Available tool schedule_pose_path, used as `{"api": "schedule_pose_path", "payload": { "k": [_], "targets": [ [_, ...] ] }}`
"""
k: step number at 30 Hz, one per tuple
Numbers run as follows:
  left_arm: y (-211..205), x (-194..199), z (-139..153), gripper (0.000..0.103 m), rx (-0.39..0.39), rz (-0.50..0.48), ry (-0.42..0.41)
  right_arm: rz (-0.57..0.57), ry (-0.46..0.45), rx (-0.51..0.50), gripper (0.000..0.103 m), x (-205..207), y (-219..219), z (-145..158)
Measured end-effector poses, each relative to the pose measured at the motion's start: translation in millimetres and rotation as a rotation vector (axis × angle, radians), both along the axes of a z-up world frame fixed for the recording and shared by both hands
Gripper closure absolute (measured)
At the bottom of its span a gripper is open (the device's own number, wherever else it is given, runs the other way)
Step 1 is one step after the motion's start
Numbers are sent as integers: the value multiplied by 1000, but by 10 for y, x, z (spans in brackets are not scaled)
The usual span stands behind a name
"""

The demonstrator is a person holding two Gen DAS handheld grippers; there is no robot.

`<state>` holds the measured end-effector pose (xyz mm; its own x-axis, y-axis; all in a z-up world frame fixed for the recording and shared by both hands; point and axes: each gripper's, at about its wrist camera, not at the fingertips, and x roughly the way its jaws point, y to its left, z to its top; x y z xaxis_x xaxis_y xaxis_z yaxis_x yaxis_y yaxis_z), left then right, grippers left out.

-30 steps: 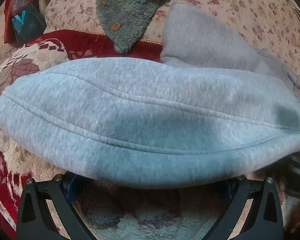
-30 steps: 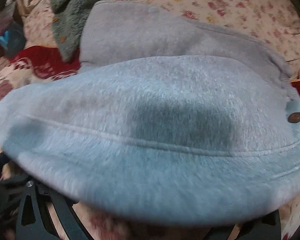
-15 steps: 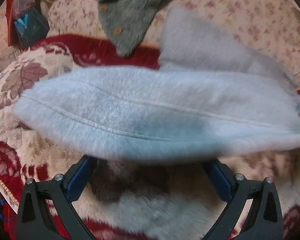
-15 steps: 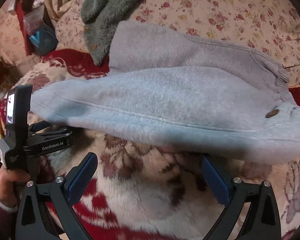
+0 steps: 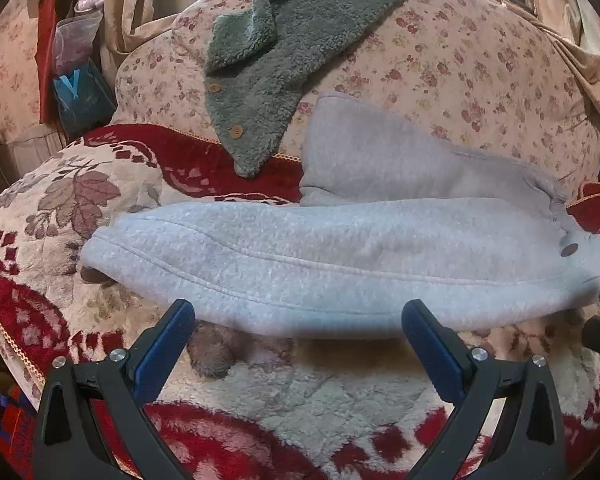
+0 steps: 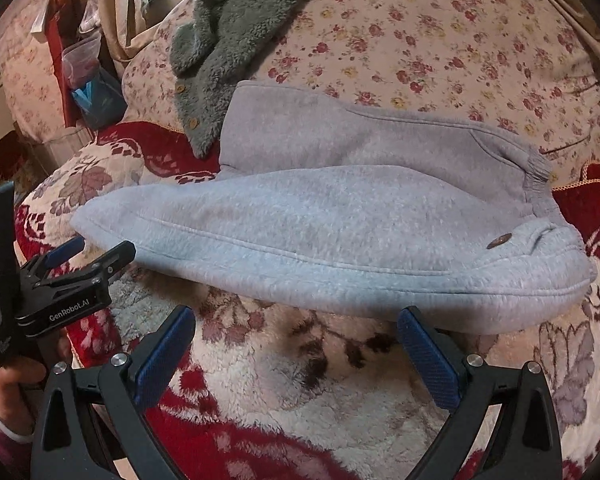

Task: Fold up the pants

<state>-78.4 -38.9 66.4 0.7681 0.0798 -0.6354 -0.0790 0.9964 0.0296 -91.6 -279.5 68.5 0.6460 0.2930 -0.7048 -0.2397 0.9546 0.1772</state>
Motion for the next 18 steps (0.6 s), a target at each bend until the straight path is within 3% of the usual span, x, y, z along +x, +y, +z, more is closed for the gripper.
{"api": "schedule_pose_path", "payload": {
  "k": [18],
  "targets": [
    [280,15,-43,0,-31,86,19,-93,73,39,0,67,-296,-161]
  ]
}}
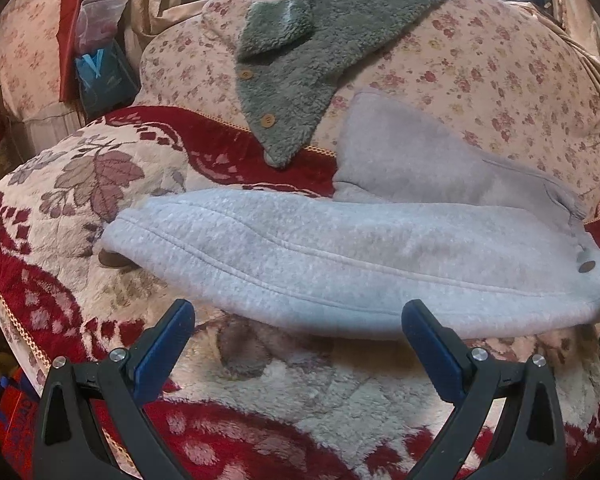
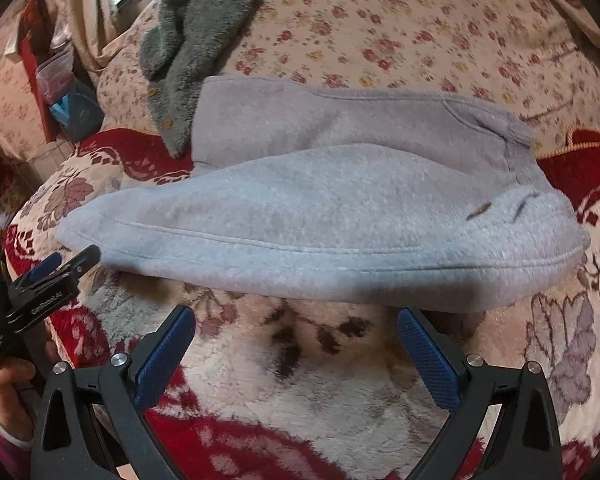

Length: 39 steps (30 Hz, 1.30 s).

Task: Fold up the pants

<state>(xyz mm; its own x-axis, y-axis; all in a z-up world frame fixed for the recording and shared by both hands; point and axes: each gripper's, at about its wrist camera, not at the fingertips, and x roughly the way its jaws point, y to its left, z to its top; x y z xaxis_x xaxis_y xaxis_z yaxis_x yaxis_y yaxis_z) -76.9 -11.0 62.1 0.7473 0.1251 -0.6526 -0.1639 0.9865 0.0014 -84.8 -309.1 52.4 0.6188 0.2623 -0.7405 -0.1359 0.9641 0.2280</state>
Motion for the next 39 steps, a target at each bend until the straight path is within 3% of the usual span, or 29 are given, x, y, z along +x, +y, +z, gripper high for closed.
{"api": "schedule_pose_path", "payload": {
  "k": [14,19,25,30,33,34,35,36,39],
  "targets": [
    [548,149,-68,0,-117,145,42,-241,66,92,0,140,-1057,-279],
    [545,198,-103,0,-111,157,56,-299,83,154,0,169,-1306,-315],
    [547,284,-142,0,-101,178,69,-386,117,273,0,261,-1589,-401],
    [583,418,-182,0,-117,206,80,-467,158,436,0,402,-1836,-564],
    [593,536,-210,0,-106,217,90,-491,137,483,1,497,-1920,-605],
    [601,583,-223,0,-104,224,95,-495,124,482,10,520,-1937,-603],
    [613,624,-236,0,-107,229,98,-491,114,473,40,545,-1946,-595],
    [626,675,-256,0,-120,230,102,-471,113,474,50,577,-1945,-598],
    [627,769,-294,0,-145,214,118,-436,91,479,64,582,-1949,-587]
  ]
}}
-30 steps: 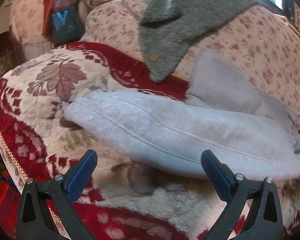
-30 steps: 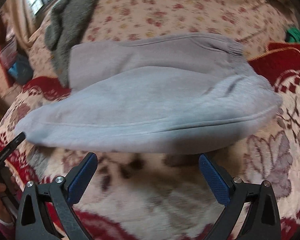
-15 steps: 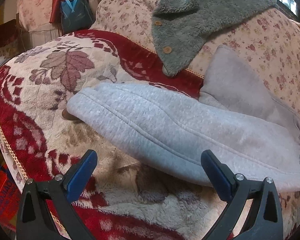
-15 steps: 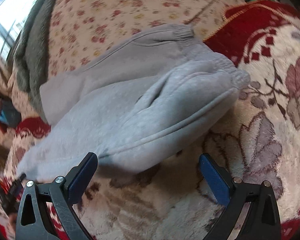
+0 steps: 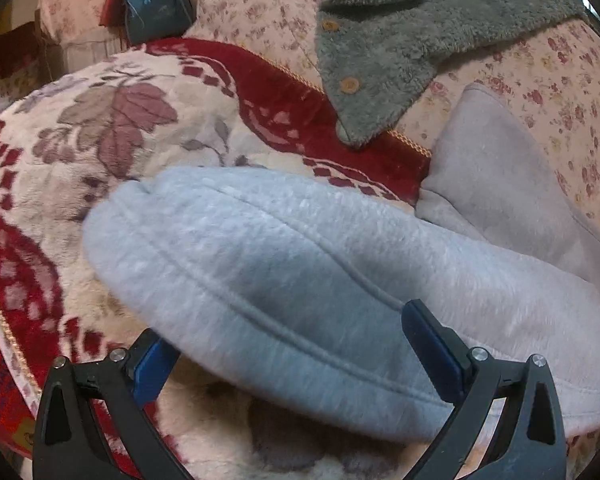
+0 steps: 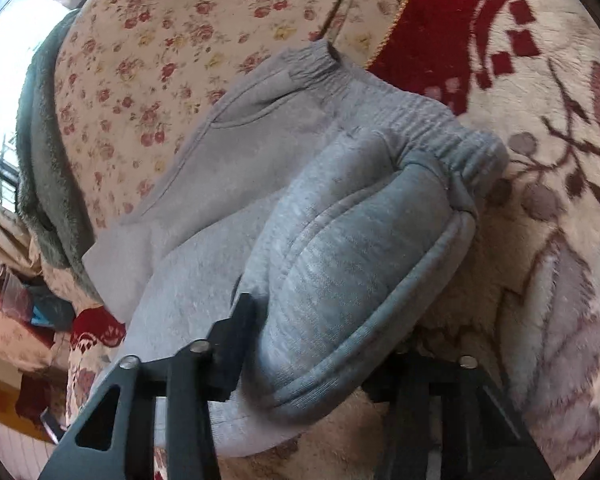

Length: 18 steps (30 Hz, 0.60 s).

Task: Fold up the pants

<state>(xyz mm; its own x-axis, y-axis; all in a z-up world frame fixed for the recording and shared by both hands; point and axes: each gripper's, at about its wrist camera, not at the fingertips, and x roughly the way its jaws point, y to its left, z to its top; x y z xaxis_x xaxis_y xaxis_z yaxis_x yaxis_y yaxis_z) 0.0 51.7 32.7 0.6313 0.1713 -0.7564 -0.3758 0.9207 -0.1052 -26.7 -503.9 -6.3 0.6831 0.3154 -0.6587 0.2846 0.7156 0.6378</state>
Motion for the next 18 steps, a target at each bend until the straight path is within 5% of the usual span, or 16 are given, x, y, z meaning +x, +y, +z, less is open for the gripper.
{"api": "schedule_pose_path", "payload": {
  "k": [2,4,5,11,18],
  "targets": [
    [-22,-5,20,15,-20,-23,-23,13,-22,-6,73,-49,2,39],
    [-58,-9,65,72,5,-38,-24,20,-43,0,77,-98,-17,82],
    [-66,-20,83,78,20,-44,-27,27,-54,-2,79,-125,-26,109],
    [-146,-180,252,85,-43,-144,-83,84,-120,-28,82,-350,-21,368],
    [-463,-437,366,85,-5,-317,-59,111,-137,-57,82,-886,-181,656]
  ]
}}
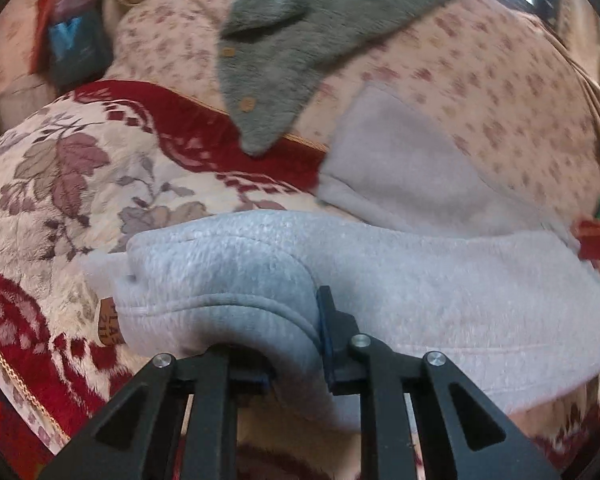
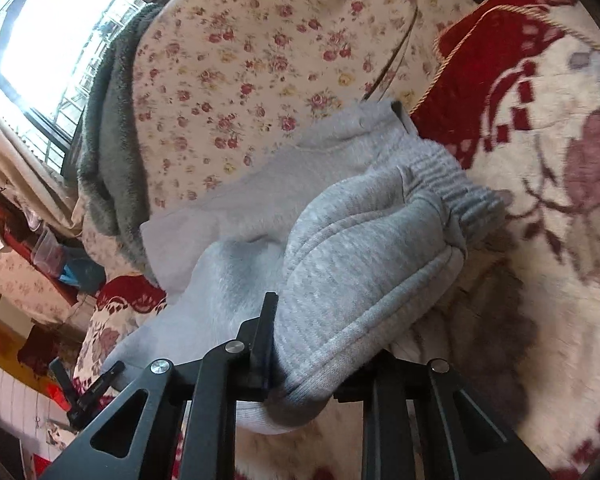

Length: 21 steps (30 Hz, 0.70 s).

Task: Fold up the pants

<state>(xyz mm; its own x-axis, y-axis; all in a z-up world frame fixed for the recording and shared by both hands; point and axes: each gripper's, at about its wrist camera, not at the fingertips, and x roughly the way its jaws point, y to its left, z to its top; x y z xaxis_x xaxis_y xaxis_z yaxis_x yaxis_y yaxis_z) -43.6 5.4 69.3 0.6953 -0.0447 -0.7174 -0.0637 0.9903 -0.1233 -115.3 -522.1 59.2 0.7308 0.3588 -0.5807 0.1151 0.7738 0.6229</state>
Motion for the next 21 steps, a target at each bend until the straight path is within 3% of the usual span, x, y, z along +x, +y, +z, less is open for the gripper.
{"api": "schedule_pose_path", "payload": {
  "k": [6,12,13,14,15,16,17,21],
  "targets": [
    [131,-224,-91,85,-50,-46,66,18,48,-46,82,-559,-53,2],
    [208,-269,-147,77,-53,-34,89,-8,175,-61,76,-682,-40,-439],
    [217,-270,-145,69,-53,-29,91,-11,183,-57,73,-679,-62,-437],
    [235,-278,-141,64,-50,-18,89,-14,189,-50,63,-678,-98,-420],
    [259,-284,-140,52,-52,-5,87,-19,204,-47,54,-682,-163,-386],
    [291,-287,-137,38,-59,11,85,-29,207,-47,33,-683,-196,-355],
    [339,-294,-132,33,-73,32,79,-52,199,-37,23,-701,-265,-320],
    [601,-286,-136,25,-184,128,70,-129,206,63,21,-738,-536,-329]
  ]
}}
